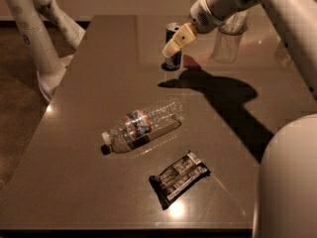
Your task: Knock redbull can over
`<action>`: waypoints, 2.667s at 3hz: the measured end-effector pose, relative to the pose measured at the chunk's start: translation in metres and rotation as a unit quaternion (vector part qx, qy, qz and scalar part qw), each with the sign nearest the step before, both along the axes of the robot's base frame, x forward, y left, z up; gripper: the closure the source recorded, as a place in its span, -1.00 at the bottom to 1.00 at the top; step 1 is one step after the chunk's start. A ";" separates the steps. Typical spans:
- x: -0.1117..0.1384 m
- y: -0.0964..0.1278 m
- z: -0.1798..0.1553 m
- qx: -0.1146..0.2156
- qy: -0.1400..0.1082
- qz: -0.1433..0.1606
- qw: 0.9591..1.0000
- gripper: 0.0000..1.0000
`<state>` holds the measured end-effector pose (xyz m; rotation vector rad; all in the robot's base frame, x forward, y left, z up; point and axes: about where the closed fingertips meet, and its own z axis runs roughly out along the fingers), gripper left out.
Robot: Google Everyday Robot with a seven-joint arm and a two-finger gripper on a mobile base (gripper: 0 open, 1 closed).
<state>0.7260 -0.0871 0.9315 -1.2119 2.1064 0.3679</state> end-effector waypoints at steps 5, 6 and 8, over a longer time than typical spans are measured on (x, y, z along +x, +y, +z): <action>-0.001 0.017 0.011 0.020 0.000 0.014 1.000 0.74; -0.021 0.020 0.024 -0.028 0.022 0.047 0.998 1.00; -0.063 0.034 0.027 -0.143 0.051 0.136 0.979 1.00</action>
Offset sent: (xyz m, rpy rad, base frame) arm 0.0208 0.0208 0.0013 0.0941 -0.0303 -0.0344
